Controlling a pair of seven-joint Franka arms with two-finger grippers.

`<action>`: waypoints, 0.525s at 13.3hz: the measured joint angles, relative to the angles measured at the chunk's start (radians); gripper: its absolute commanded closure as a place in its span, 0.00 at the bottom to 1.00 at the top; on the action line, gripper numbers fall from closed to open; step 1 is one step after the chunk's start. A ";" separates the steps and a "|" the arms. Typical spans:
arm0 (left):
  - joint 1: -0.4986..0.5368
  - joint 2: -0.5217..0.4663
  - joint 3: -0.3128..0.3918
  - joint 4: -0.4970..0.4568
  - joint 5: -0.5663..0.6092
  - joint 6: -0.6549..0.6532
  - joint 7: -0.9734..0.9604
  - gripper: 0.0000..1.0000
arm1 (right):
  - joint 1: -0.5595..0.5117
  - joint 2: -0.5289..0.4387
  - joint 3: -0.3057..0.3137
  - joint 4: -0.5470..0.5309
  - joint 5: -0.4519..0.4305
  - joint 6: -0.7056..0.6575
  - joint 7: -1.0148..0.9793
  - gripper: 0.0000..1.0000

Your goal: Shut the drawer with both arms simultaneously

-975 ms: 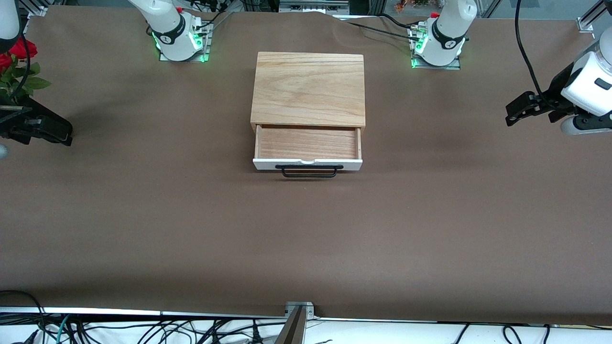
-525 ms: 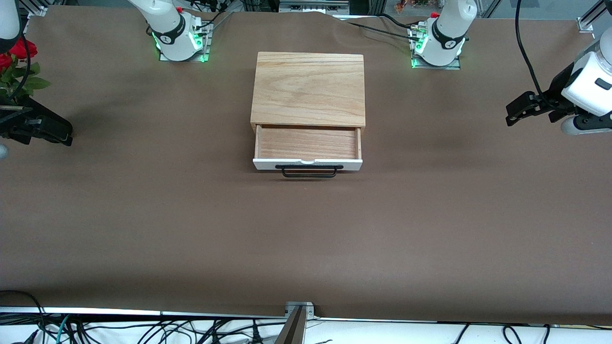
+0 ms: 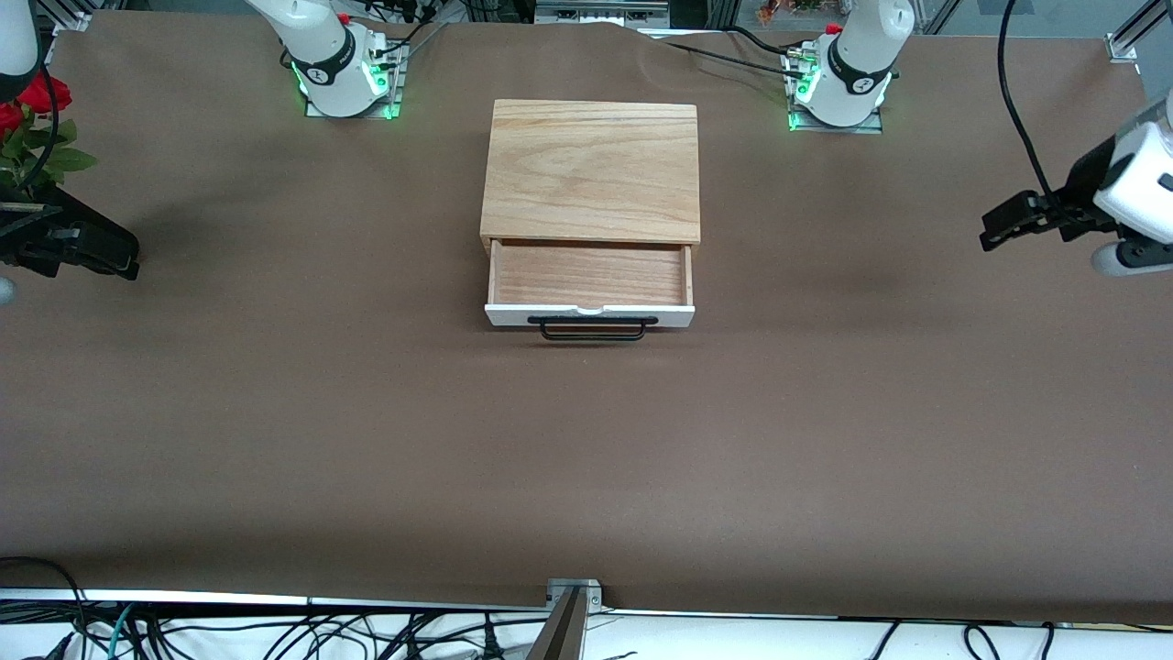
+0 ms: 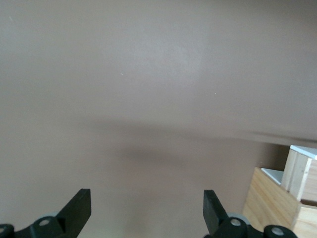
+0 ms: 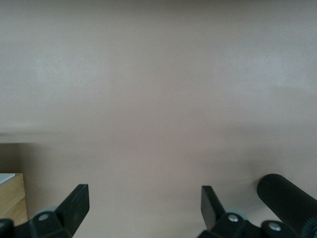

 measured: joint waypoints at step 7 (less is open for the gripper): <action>0.018 0.010 -0.017 0.002 -0.019 0.000 0.022 0.00 | 0.000 0.000 0.000 0.000 0.000 0.000 0.000 0.00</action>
